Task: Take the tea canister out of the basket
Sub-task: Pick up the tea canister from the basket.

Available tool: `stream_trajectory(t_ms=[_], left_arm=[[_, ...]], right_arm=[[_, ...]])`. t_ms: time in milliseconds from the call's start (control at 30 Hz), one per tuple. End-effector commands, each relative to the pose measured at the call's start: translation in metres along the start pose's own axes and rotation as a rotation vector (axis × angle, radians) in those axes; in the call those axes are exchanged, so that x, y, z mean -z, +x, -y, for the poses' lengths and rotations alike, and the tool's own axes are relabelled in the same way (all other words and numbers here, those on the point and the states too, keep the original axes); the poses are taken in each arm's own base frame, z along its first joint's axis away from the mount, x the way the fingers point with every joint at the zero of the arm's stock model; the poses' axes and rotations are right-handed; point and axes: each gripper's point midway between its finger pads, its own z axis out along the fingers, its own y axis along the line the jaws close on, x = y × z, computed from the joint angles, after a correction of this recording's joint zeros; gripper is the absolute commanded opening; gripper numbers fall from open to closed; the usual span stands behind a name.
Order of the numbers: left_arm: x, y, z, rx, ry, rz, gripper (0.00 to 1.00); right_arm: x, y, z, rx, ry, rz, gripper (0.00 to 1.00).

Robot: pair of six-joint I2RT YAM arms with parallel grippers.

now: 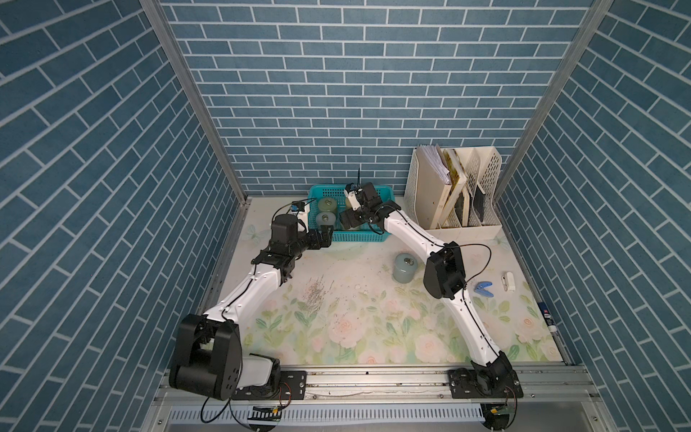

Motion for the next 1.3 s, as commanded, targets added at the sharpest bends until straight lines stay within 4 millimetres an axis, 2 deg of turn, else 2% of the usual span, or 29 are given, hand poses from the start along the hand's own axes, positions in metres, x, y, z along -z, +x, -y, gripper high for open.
stream_trajectory(t_ms=[0,233,433,533,833,1033,1267], left_arm=[[0.010,-0.011,-0.001,-0.015,-0.018,0.033,1.00],[0.010,-0.004,-0.003,-0.020,-0.026,0.019,1.00],[0.010,-0.004,-0.005,-0.025,-0.033,0.021,1.00],[0.009,-0.003,-0.006,-0.024,-0.034,0.019,1.00],[0.008,-0.001,-0.005,-0.017,-0.027,0.018,1.00],[0.008,-0.001,-0.006,-0.018,-0.035,0.015,1.00],[0.009,-0.001,-0.006,-0.019,-0.035,0.015,1.00]], right_arm=[[-0.008,0.011,-0.007,0.015,-0.023,-0.035,0.97],[-0.016,0.022,-0.008,0.016,-0.018,-0.063,0.97],[-0.019,0.040,0.014,-0.042,0.043,-0.125,0.94],[-0.017,0.043,0.026,-0.060,0.065,-0.138,0.94],[-0.012,0.045,0.044,-0.097,0.087,-0.138,0.94],[-0.017,0.041,0.043,-0.097,0.076,-0.115,0.96],[-0.025,0.038,0.045,-0.096,0.082,-0.086,0.93]])
